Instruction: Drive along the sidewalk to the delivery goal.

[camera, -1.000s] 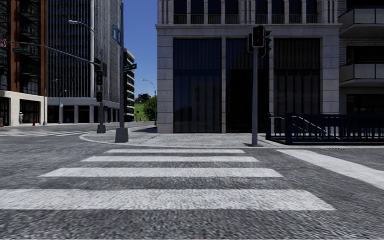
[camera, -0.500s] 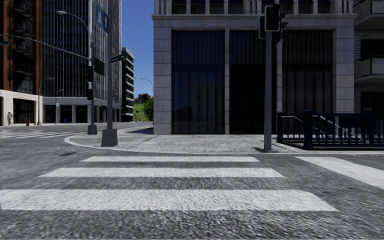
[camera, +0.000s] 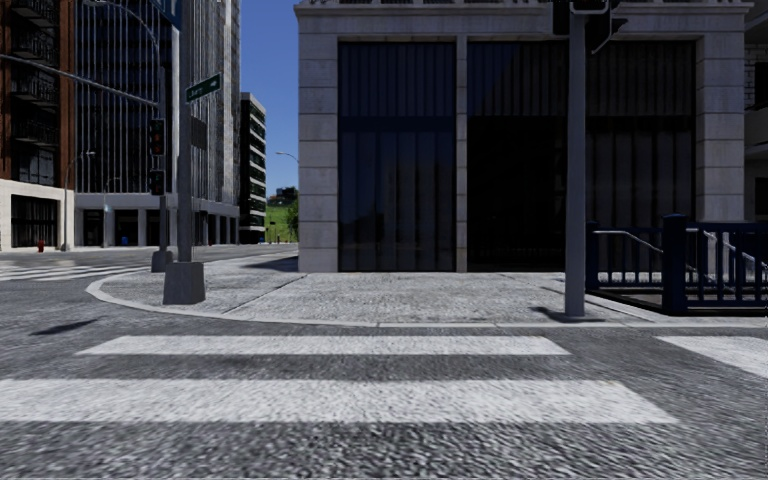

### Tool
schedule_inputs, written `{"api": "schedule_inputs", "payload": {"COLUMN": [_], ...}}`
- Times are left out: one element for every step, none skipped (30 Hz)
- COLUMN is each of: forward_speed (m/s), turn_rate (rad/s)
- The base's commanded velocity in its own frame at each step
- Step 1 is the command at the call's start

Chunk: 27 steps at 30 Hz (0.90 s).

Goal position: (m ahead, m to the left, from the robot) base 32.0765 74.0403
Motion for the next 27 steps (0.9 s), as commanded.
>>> {"api": "schedule_inputs", "payload": {"forward_speed": [2.00,2.00,2.00,2.00,2.00,2.00,2.00,2.00,2.00,2.00,2.00,2.00,2.00,2.00,2.00,2.00,2.00,2.00,2.00,2.00,2.00,2.00,2.00,2.00,2.00,2.00,2.00], "turn_rate": [0.00,0.00,0.00,0.00,0.00,0.00,0.00,0.00,0.00,0.00,0.00,0.00,0.00,0.00,0.00,0.00,0.00,0.00,0.00,0.07,0.07,0.11,0.16,0.18,0.18,0.18,0.18]}}
